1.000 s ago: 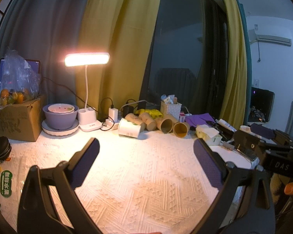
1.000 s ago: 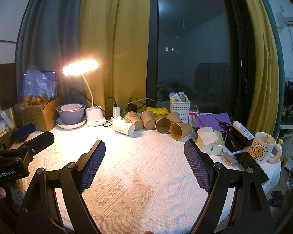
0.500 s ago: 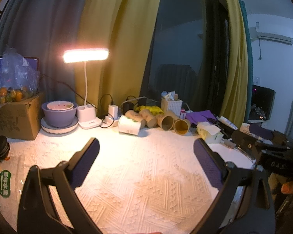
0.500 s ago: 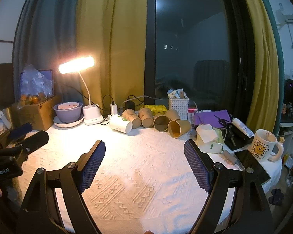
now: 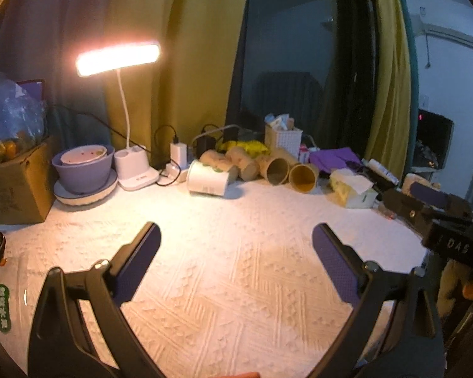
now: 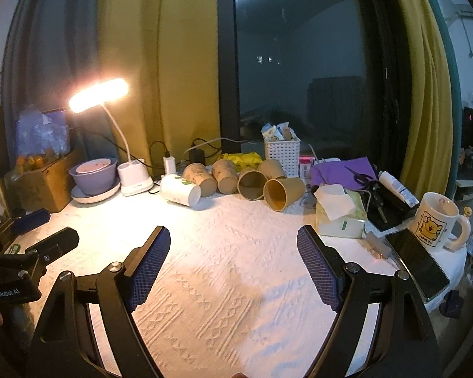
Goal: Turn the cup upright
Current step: 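Move the right tool toward the tipped white leaf-print paper cup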
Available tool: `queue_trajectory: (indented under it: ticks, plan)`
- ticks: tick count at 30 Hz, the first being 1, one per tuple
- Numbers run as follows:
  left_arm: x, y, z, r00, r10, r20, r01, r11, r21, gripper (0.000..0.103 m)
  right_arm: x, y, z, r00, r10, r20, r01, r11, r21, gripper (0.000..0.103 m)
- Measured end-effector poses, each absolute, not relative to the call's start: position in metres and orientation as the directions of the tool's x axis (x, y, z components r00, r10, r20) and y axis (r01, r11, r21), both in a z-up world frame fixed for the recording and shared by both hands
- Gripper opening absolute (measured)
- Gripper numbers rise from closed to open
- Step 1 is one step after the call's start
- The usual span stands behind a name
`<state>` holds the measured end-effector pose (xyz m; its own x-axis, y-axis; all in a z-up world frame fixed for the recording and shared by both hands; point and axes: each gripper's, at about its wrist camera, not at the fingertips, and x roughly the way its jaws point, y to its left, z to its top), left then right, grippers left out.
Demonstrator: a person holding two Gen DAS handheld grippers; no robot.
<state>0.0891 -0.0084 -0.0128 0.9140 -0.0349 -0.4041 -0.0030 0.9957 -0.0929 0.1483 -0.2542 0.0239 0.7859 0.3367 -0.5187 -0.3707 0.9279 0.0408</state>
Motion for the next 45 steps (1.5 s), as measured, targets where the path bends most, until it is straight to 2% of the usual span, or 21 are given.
queue_trajectory:
  ticks: [7, 22, 28, 45]
  plan:
    - [0.130, -0.008, -0.016, 0.877, -0.020, -0.481, -0.027, 0.996, -0.091, 0.098, 0.187, -0.263, 0.019, 0.777, 0.324, -0.540, -0.346, 0.936, 0.064, 0.085]
    - [0.210, -0.001, -0.017, 0.822, 0.012, -0.569, -0.065, 0.995, -0.073, 0.098, 0.269, -0.272, 0.010, 0.758, 0.294, -0.582, -0.303, 0.949, 0.085, 0.085]
    - [0.243, 0.009, -0.027, 0.784, 0.006, -0.620, -0.100, 0.988, -0.117, 0.098, 0.299, -0.268, 0.002, 0.737, 0.300, -0.606, -0.315, 0.945, 0.085, 0.085]
    - [0.335, 0.022, -0.059, 0.721, -0.015, -0.692, -0.224, 0.941, -0.253, 0.098, 0.374, -0.245, -0.031, 0.661, 0.342, -0.668, -0.380, 0.920, 0.095, 0.085]
